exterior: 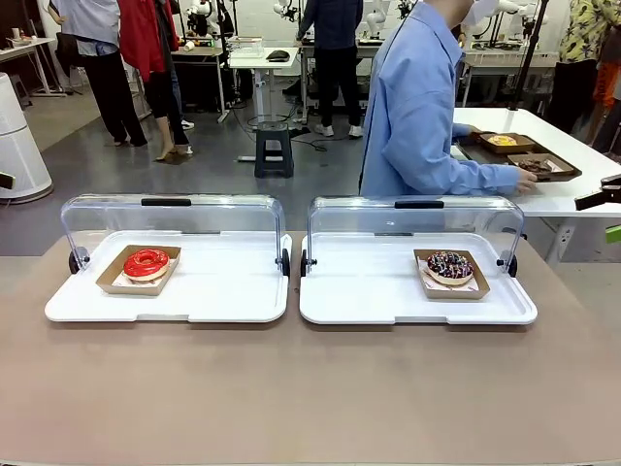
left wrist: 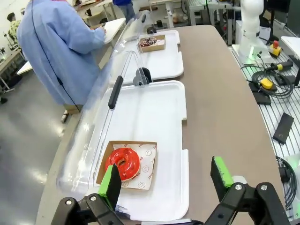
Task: Provide the desired donut to the person.
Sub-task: Place the picked Paper togo box onto the Handle tray extended by the person.
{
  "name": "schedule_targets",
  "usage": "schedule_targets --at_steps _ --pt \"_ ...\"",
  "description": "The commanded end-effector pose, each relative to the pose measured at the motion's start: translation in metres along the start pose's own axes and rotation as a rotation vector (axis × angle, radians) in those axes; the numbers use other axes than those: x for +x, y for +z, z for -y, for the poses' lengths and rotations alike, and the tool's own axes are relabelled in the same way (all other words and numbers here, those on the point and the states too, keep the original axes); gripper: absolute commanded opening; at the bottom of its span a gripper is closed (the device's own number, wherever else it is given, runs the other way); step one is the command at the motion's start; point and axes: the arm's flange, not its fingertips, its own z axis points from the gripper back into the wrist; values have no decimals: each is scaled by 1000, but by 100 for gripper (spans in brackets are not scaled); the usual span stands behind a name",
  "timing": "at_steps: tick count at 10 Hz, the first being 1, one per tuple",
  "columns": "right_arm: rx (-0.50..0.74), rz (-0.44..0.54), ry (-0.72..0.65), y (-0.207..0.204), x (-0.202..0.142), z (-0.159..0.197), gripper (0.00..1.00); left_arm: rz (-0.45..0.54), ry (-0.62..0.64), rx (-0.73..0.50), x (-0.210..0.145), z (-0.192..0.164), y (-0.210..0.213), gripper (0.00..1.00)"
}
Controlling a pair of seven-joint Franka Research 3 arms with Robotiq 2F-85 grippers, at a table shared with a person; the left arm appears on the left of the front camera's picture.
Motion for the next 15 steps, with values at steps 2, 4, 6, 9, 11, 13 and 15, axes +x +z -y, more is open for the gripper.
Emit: schedule_targets --at_steps 2,4,6,9,11,13,15 --pt "3 7 3 -1 0 -1 100 0 0 0 0 0 0 100" --pt "3 7 3 -1 0 -1 100 0 0 0 0 0 0 100" --pt "3 7 3 -1 0 -1 100 0 0 0 0 0 0 100" --pt "3 7 3 -1 0 -1 100 0 0 0 0 0 0 100" --pt "3 7 3 -1 0 -1 100 0 0 0 0 0 0 100" --pt "3 7 3 -1 0 -1 100 0 0 0 0 0 0 100" --pt "3 7 3 -1 0 -1 100 0 0 0 0 0 0 100"
